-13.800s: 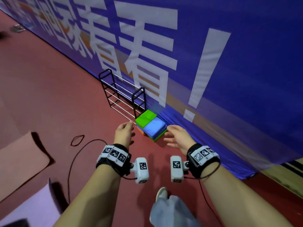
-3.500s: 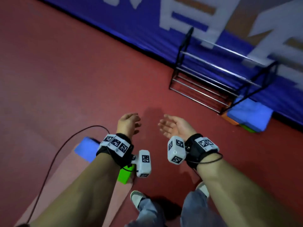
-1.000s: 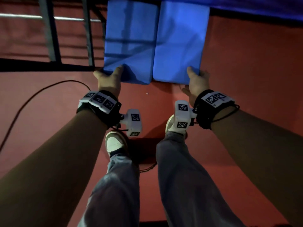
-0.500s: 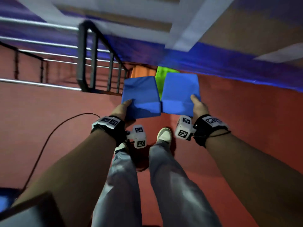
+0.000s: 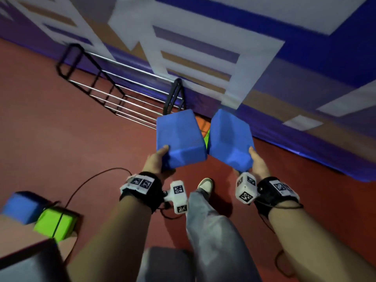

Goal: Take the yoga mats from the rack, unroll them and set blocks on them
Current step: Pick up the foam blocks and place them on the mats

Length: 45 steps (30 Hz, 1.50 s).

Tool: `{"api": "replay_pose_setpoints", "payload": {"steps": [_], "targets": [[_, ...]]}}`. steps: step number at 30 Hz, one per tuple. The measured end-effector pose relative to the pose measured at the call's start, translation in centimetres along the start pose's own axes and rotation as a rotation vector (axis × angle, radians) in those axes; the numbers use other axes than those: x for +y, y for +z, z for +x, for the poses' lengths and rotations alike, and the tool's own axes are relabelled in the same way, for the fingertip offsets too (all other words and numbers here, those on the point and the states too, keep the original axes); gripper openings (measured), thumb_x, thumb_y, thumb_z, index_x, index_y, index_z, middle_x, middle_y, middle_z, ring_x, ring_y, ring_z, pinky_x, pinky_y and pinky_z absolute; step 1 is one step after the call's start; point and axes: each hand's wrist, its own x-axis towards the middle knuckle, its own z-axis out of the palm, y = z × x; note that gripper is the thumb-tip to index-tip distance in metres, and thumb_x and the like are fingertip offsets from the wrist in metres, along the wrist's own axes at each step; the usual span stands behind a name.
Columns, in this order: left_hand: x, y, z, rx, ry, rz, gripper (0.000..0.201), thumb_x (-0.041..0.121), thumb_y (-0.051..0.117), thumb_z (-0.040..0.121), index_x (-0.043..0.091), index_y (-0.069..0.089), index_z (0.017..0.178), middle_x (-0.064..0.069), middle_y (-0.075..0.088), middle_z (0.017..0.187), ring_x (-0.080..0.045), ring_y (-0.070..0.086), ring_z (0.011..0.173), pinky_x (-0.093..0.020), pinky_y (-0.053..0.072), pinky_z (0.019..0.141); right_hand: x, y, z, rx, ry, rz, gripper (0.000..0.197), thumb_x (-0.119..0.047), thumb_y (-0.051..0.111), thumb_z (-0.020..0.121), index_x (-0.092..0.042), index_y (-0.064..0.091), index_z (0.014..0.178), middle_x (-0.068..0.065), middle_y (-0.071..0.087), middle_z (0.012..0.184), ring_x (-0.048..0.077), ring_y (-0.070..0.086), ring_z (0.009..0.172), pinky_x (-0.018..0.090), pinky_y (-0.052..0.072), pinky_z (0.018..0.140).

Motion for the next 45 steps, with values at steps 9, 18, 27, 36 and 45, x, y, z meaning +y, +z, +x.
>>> {"api": "replay_pose_setpoints", "payload": {"steps": [9,18,27,36,45], "targets": [[-9.9,-9.2,-13.0,0.063,0.143,-0.122,0.027,0.034,0.063,0.093,0.017,0.053,0.111,-0.006,0.057,0.090,-0.023,0.054,0.071,-0.034,0.047,0.067,5.8,-4.1,-11.4,-0.139,0.006,-0.271,0.051,-0.053,0.050,0.096,-0.011,0.053,0.126,0.014,0.069,0.088,0.021,0.064,0.044,0.023,0.049,0.040],[-21.9,-17.8,-26.0,0.240,0.212,-0.432,0.035,0.034,0.064,0.094,0.017,0.052,0.122,-0.005,0.057,0.101,-0.025,0.057,0.084,-0.037,0.050,0.073,13.1,-7.6,-21.6,-0.291,0.039,-0.530,0.060,-0.051,0.052,0.096,-0.007,0.050,0.137,0.014,0.062,0.092,0.020,0.064,0.044,0.025,0.049,0.038],[-35.5,-17.0,-29.4,0.428,0.119,-0.717,0.036,0.039,0.060,0.096,0.015,0.052,0.122,-0.013,0.057,0.115,-0.032,0.058,0.094,-0.039,0.052,0.068,15.9,-11.8,-22.4,-0.369,0.178,-0.853,0.041,-0.049,0.049,0.097,-0.008,0.056,0.103,0.013,0.061,0.076,0.020,0.056,0.036,0.020,0.043,0.035],[-43.7,-17.1,-29.7,0.521,-0.067,-0.807,0.040,0.034,0.062,0.095,0.013,0.052,0.127,-0.015,0.056,0.123,-0.036,0.059,0.104,-0.045,0.050,0.078,19.8,-15.5,-21.0,-0.305,0.355,-0.939,0.048,-0.053,0.056,0.093,-0.012,0.057,0.116,0.012,0.063,0.082,0.024,0.060,0.046,0.026,0.050,0.042],[-45.5,-21.5,-25.2,0.538,-0.087,-0.848,0.042,0.037,0.062,0.095,0.014,0.052,0.129,-0.014,0.056,0.131,-0.034,0.058,0.110,-0.044,0.046,0.083,24.8,-12.8,-19.8,-0.287,0.350,-0.942,0.054,-0.051,0.056,0.094,-0.011,0.055,0.130,0.011,0.063,0.095,0.026,0.060,0.062,0.027,0.052,0.043]]}}
